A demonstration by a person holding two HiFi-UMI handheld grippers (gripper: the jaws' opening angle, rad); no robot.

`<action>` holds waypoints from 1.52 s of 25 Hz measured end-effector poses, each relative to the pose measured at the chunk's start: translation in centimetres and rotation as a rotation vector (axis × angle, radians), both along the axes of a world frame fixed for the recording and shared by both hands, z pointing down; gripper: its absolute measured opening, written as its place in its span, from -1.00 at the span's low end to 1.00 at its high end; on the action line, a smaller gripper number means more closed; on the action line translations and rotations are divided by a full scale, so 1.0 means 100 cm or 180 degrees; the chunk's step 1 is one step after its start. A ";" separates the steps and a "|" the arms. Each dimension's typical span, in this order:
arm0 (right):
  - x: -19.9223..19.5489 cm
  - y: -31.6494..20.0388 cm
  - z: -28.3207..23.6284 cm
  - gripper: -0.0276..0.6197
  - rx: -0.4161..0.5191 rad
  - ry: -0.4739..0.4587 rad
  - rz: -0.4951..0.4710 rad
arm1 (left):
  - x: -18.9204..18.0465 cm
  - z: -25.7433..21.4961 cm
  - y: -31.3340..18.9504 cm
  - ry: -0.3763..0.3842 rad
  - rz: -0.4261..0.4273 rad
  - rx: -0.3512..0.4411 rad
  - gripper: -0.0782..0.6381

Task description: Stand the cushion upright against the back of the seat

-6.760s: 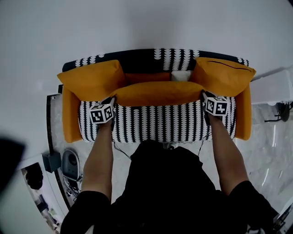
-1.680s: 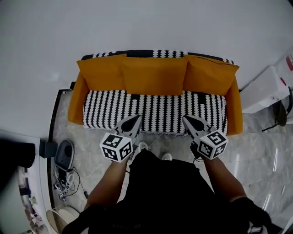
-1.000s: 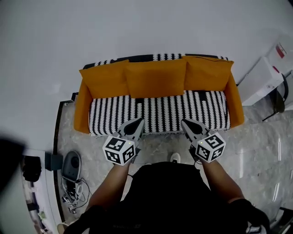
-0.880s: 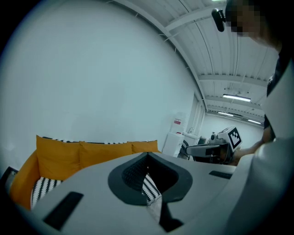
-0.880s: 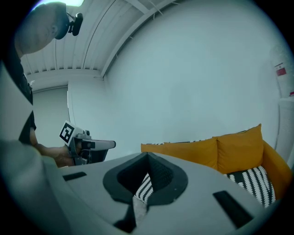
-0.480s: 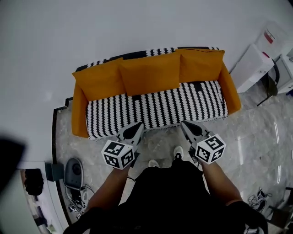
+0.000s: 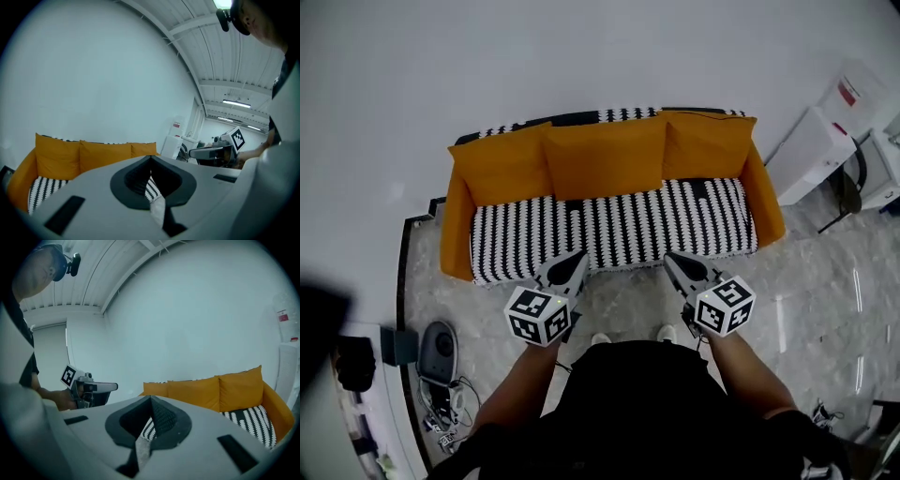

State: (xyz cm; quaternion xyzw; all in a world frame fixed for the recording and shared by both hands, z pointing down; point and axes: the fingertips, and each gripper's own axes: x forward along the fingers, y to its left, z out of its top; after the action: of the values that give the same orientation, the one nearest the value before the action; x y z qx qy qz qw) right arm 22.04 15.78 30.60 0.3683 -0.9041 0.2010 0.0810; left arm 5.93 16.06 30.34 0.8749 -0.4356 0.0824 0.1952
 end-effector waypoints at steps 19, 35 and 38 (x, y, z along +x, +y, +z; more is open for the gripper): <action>0.045 -0.009 0.000 -0.81 -0.0087 -0.0025 -0.0169 | 0.050 -0.007 -0.012 -0.0066 -0.0155 0.0041 -0.74; 0.063 -0.027 -0.009 -0.81 0.0032 -0.0043 0.0008 | 0.059 -0.007 -0.008 -0.0106 -0.0040 0.0016 -0.74; 0.063 -0.027 -0.008 -0.81 0.0029 -0.0038 0.0007 | 0.057 -0.007 -0.009 -0.0104 -0.0053 0.0027 -0.74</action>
State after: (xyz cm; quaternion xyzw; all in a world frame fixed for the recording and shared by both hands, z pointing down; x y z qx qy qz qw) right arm 28.31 13.07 29.79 0.3685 -0.9050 0.1993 0.0737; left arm 11.63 15.19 29.63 0.8706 -0.4463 0.0932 0.1850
